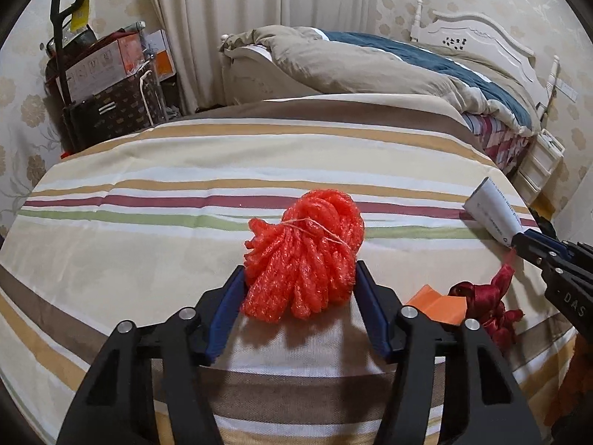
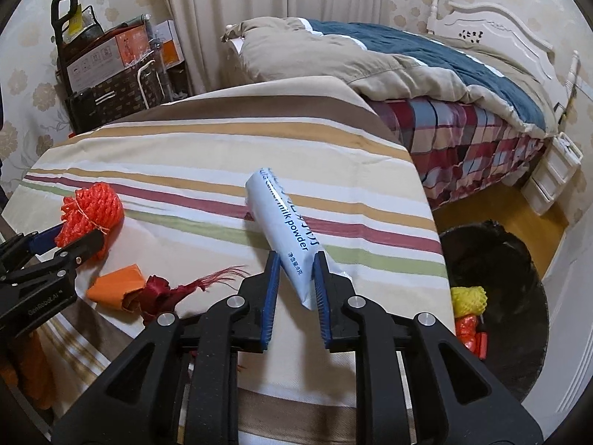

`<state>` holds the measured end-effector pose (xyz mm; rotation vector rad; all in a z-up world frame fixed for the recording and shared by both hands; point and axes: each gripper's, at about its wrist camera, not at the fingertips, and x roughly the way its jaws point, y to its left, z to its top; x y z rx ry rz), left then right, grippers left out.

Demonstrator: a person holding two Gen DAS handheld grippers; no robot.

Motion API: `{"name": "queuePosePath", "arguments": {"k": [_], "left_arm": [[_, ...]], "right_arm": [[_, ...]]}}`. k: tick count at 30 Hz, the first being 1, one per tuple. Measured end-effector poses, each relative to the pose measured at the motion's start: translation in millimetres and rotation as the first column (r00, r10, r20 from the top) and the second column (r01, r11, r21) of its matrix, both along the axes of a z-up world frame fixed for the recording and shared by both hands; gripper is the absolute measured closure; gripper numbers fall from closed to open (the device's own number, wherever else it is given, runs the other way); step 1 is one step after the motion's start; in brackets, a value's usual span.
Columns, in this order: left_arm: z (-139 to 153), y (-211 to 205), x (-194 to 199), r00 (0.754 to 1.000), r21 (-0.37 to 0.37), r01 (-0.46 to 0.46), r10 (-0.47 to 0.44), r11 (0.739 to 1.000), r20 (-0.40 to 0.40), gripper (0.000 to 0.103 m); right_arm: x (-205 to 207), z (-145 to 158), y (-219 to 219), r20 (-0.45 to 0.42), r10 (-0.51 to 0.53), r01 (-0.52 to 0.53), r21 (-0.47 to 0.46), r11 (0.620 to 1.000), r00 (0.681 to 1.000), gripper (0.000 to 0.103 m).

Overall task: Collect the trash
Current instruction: 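Grasp the white milk-powder tube with the right gripper while the left grasps the orange net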

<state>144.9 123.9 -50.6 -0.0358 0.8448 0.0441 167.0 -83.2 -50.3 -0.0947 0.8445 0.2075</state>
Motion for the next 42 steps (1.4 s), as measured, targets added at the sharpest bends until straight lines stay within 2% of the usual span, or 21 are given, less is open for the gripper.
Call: {"name": "queuePosePath", "arguments": {"k": [2, 6, 11, 27, 34, 42], "left_arm": [[0, -2, -1, 1.000, 0.015, 0.008, -0.008, 1.000, 0.008, 0.052], [1, -4, -3, 1.000, 0.022, 0.017, -0.017, 1.000, 0.014, 0.056], [2, -3, -5, 1.000, 0.013, 0.018, -0.018, 1.000, 0.021, 0.059], [26, -4, -42, 0.997, -0.004, -0.004, 0.004, 1.000, 0.081, 0.060], [40, -25, -65, 0.993, -0.016, 0.034, -0.032, 0.999, 0.114, 0.060], [49, -55, -72, 0.986, -0.017, 0.095, -0.092, 0.995, 0.142, 0.060]], "right_arm": [[1, -2, 2, -0.007, 0.005, -0.005, 0.000, 1.000, 1.000, 0.078], [4, -7, 5, -0.027, 0.007, -0.007, 0.000, 1.000, 1.000, 0.078], [2, -9, 3, -0.029, -0.006, 0.006, 0.006, 1.000, 1.000, 0.086], [-37, 7, -35, 0.001, -0.073, 0.073, 0.091, 0.993, 0.997, 0.090], [-64, 7, -54, 0.005, -0.102, 0.101, 0.113, 0.988, 0.995, 0.091], [-82, 13, -77, 0.025, -0.143, 0.139, 0.135, 0.981, 0.989, 0.092]]}}
